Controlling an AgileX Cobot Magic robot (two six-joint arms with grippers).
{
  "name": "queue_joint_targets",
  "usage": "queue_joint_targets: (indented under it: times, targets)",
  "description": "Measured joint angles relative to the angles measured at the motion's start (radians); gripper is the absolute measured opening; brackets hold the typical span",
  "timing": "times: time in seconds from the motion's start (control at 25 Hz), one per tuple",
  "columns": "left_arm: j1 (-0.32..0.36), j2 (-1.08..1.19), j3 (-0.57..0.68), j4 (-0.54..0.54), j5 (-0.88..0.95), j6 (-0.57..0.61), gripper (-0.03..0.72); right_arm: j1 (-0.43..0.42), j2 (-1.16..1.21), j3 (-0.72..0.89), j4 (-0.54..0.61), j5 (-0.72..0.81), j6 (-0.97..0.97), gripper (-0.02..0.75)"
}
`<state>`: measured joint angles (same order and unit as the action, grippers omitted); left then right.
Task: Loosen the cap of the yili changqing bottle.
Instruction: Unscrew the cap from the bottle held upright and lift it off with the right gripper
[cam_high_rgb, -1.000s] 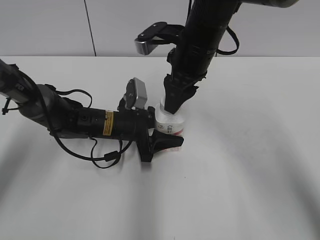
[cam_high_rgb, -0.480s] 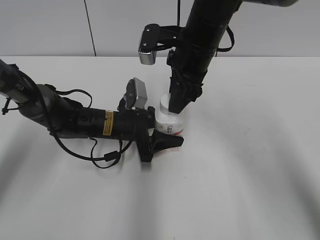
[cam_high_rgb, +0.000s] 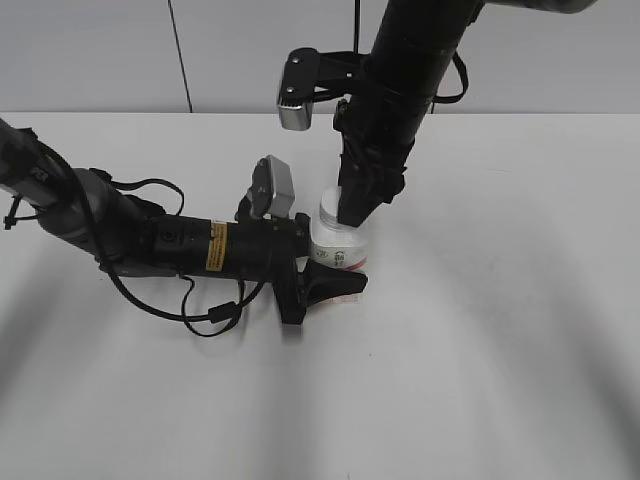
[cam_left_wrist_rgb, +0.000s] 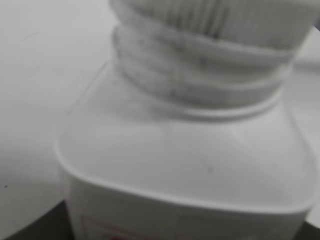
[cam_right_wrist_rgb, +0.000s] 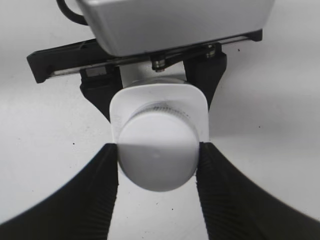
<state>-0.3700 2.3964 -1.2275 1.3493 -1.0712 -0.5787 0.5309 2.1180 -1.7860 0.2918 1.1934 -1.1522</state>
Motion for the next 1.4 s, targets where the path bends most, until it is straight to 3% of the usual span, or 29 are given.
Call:
queue_joint_targets:
  times: [0.6,1.08,1.4]
  targets:
    - [0.0,0.0,0.0,0.0,0.0,0.0,0.407,0.0,0.0,0.0,0.0,0.001,0.0,0.386]
    - [0.0,0.0,0.0,0.0,0.0,-0.003,0.406,0.001,0.0,0.001,0.008,0.007,0.0,0.51]
    - [0.0,0.0,0.0,0.0,0.0,-0.004,0.406,0.001,-0.022,0.002,0.012,0.008,0.041,0.522]
